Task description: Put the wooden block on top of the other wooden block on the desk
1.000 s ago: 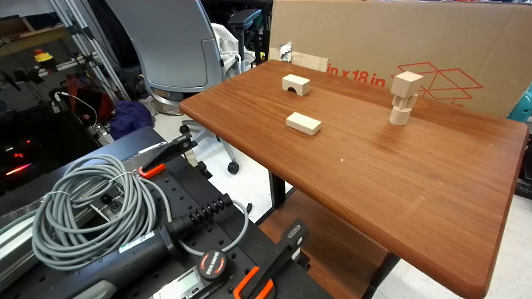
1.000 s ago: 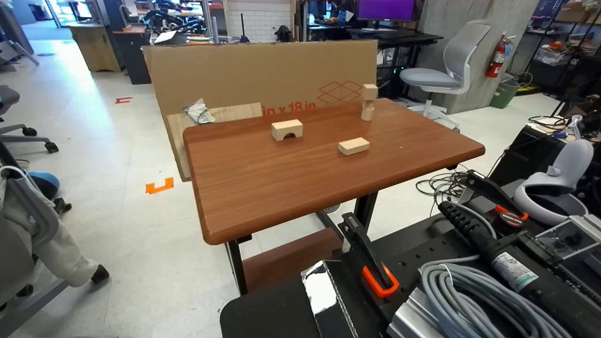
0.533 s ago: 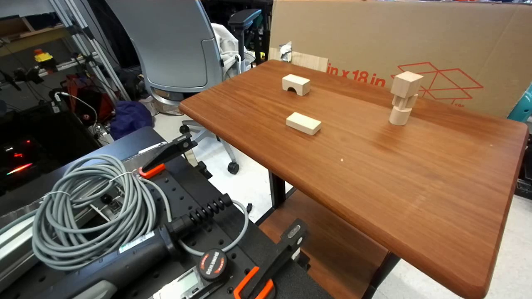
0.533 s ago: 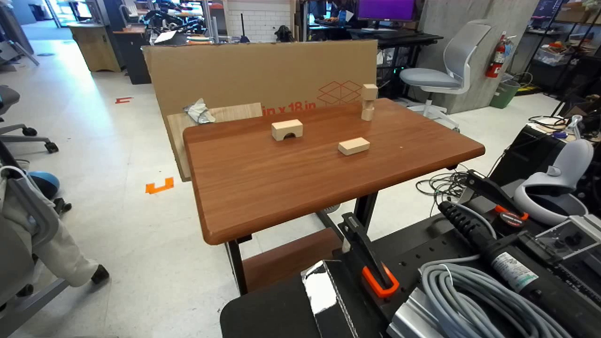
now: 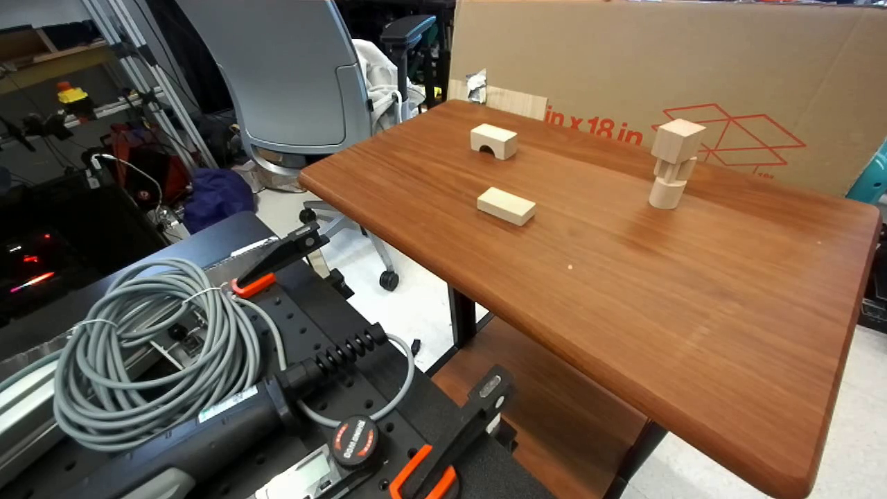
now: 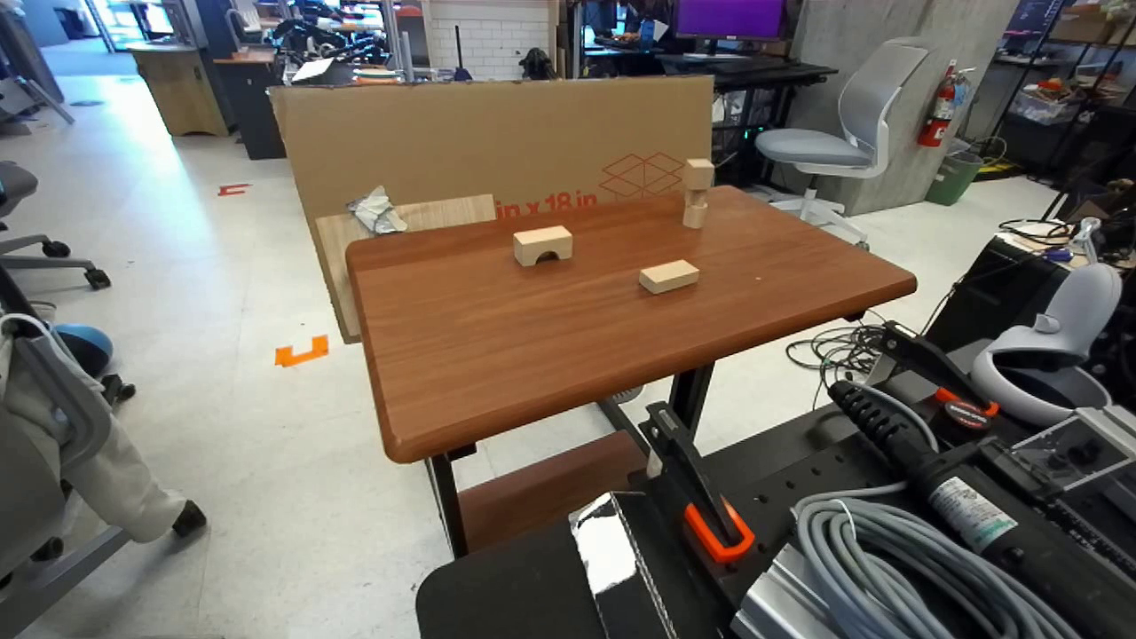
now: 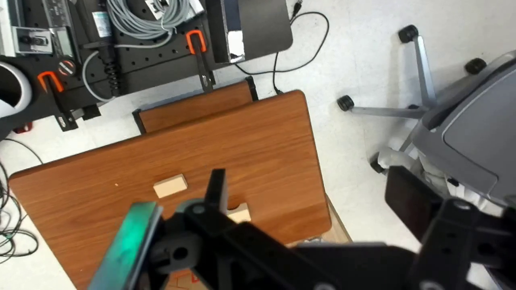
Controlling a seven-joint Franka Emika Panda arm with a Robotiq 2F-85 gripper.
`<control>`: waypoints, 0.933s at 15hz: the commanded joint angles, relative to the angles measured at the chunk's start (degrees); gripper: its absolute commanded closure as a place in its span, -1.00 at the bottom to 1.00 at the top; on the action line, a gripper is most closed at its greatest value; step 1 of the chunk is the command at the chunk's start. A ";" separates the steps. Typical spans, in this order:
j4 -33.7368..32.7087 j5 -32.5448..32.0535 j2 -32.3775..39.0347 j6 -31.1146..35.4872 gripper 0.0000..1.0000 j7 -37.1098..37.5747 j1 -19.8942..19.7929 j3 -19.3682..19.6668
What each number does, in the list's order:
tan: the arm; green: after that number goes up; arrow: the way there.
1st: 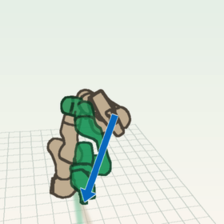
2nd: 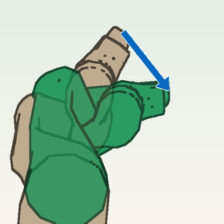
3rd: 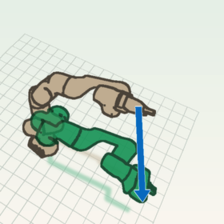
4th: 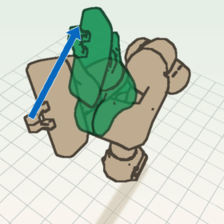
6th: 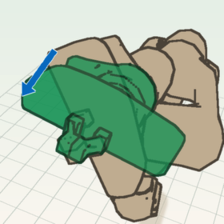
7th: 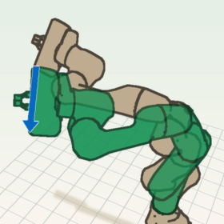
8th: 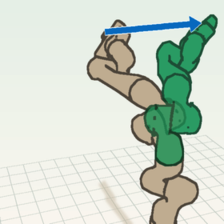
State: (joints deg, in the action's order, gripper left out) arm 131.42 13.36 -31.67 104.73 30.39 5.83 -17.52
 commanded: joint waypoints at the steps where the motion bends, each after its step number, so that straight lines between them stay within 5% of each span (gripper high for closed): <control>1: -6.84 -1.10 9.38 4.28 -1.00 1.53 -1.65 -0.02; 9: -14.72 -14.96 26.66 8.04 -1.00 -2.56 -1.82 2.74; 14: -19.35 -14.83 35.74 9.51 -1.00 -10.44 -1.21 6.84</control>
State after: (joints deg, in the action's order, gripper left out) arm 116.57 -1.08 -1.42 113.42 24.20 3.63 -13.02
